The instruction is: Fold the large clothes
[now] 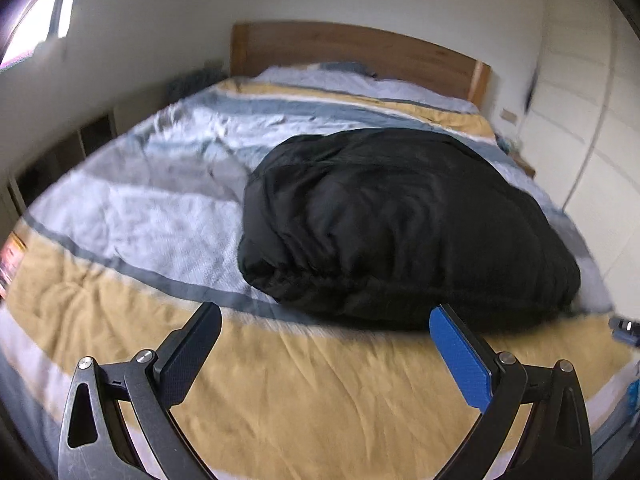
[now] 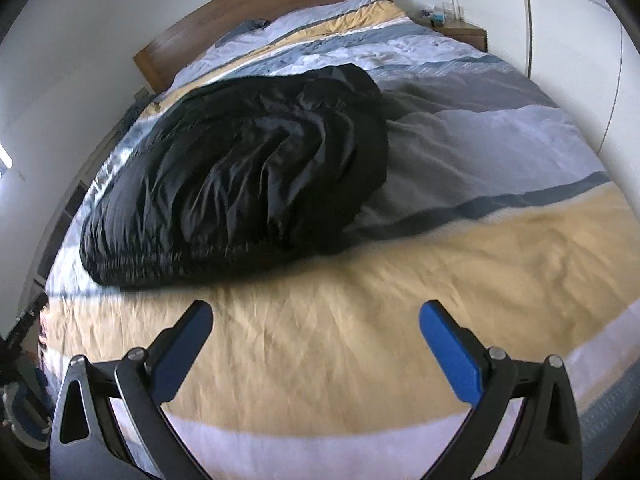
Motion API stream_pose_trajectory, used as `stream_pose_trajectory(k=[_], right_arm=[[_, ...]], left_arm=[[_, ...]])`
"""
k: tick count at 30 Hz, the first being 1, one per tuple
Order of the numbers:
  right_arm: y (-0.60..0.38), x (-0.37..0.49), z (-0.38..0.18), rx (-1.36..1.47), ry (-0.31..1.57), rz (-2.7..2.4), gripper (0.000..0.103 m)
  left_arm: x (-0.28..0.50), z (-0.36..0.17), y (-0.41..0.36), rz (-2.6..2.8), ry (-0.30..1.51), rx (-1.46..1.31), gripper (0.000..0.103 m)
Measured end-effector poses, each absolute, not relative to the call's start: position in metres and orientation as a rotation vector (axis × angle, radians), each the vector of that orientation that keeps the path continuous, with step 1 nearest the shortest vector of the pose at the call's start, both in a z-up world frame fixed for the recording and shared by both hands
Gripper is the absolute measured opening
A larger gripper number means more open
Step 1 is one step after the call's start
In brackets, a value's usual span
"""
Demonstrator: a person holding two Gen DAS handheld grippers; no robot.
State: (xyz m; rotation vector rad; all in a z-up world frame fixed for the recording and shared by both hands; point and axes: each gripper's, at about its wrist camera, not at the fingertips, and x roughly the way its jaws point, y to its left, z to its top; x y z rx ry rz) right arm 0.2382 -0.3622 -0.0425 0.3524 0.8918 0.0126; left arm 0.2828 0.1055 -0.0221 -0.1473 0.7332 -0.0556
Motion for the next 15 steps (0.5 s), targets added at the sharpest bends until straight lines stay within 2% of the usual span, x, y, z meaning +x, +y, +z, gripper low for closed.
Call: stream_pose_trajectory(k=[6, 15], right_arm=[[-0.399, 0.297, -0.053, 0.577, 0.827, 0.067, 0.103], [-0.424, 0.393, -0.1, 0.728, 0.908, 0.155, 0.103]], left_arm=[[0.369, -0.043, 0.167, -0.024, 0.785, -0.265, 0.102], [0.482, -0.089, 0.213, -0.217, 0.926, -0.536, 0.102]])
